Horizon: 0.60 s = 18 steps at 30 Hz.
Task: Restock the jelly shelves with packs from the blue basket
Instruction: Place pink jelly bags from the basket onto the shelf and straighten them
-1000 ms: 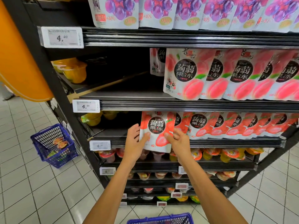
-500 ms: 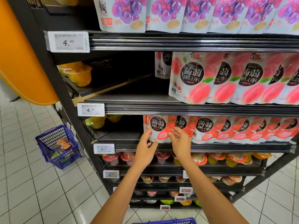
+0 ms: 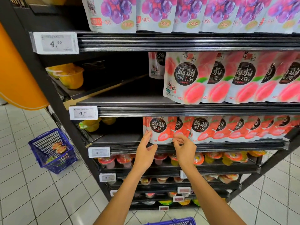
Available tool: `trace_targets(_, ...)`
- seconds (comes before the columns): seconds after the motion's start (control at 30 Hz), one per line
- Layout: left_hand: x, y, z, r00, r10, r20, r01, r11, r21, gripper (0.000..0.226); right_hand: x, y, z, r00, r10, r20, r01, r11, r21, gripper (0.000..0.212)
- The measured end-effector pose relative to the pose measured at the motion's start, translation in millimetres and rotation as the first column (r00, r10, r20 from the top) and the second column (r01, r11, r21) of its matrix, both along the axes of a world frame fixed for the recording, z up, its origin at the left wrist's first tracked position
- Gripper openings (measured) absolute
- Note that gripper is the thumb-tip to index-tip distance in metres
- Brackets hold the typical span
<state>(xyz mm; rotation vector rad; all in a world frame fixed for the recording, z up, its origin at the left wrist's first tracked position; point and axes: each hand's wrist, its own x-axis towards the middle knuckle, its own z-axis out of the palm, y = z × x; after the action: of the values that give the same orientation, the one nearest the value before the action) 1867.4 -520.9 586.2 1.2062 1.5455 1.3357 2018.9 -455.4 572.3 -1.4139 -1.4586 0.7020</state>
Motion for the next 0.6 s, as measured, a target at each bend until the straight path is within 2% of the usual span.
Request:
trace_targets(0.13, 1.3, -0.8, -0.1, 1.0, -0.003, 0.008, 0.003, 1.0, -0.001, 0.063, 8.1, -4.4, -2.0, 0.984, -0.14, -0.106, 0.14, 0.99, -0.004, 0.018)
trace_targets(0.23, 2.9, -1.3, -0.1, 1.0, -0.011, -0.001, 0.011, 1.0, -0.003, 0.063, 13.4, -3.8, -1.1, 0.967, -0.223, -0.12, 0.219, 0.975, -0.044, 0.031)
trace_targets(0.37, 5.4, -2.6, 1.7, 0.999, -0.029, -0.024, 0.029, 1.0, 0.004, 0.064, 19.5, -0.5, 3.2, 0.954, -0.299, 0.009, 0.299, 0.952, -0.062, 0.018)
trace_targets(0.47, 7.2, -2.5, 2.6, 0.999, -0.046, -0.024, 0.046, 0.999, -0.001, 0.065, 25.6, 3.4, 8.3, 0.953, -0.302, 0.039, 0.304, 0.946, -0.113, 0.006)
trace_targets(0.6, 12.9, -1.8, 3.1, 0.998, -0.061, -0.026, 0.061, 0.998, -0.023, 0.066, 32.4, 3.6, 9.7, 0.935, -0.349, 0.062, 0.354, 0.922, -0.157, 0.009)
